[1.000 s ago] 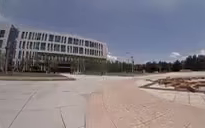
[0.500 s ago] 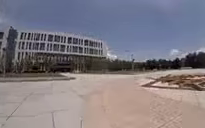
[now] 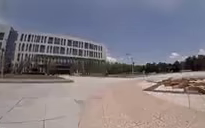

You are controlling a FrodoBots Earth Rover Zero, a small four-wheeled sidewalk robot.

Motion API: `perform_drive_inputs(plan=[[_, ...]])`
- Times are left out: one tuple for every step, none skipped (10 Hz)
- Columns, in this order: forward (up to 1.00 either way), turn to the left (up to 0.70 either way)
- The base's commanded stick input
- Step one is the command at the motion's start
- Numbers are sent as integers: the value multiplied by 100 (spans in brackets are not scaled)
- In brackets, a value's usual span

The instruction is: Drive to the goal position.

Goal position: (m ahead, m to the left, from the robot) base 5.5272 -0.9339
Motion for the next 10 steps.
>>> perform_drive_inputs(plan=[[50,1],[50,1],[50,1],[50,1],[50,1],[50,1],[50,1],[50,1],[50,1],[50,1]])
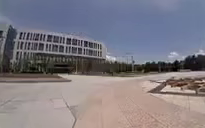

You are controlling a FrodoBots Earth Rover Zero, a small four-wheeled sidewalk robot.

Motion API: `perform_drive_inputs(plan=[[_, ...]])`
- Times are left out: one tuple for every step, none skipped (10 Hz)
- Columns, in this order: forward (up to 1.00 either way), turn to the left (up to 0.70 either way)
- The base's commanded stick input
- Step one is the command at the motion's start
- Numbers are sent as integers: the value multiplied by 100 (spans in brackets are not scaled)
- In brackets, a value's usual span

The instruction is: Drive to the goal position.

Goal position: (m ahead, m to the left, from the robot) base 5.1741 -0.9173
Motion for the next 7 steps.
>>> perform_drive_inputs(plan=[[50,1],[50,1],[50,1],[50,1],[50,1],[50,1],[50,1]])
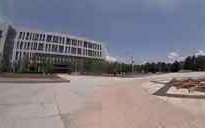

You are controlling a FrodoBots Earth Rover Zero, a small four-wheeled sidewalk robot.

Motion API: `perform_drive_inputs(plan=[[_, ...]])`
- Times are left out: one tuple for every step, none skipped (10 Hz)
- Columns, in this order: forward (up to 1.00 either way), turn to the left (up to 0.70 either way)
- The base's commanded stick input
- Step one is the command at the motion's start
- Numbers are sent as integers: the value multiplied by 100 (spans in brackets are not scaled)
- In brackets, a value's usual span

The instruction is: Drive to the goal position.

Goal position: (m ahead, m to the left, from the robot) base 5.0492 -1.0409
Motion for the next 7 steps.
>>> perform_drive_inputs(plan=[[50,1],[50,1],[50,1],[50,1],[50,1],[50,1],[50,1]])
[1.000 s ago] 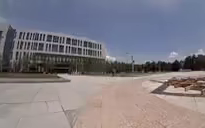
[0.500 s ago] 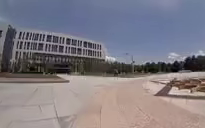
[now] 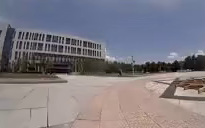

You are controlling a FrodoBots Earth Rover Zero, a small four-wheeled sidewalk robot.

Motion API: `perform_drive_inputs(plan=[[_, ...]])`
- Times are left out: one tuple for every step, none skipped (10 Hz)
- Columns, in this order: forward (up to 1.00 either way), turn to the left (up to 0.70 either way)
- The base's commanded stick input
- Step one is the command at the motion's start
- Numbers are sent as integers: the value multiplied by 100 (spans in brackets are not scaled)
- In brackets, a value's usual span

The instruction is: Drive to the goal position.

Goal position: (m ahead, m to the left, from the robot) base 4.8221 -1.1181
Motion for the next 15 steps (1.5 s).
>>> perform_drive_inputs(plan=[[50,1],[50,1],[50,1],[50,1],[50,1],[50,1],[50,1],[50,1],[50,1],[50,1],[50,1],[50,1],[50,1],[50,1],[50,1]])
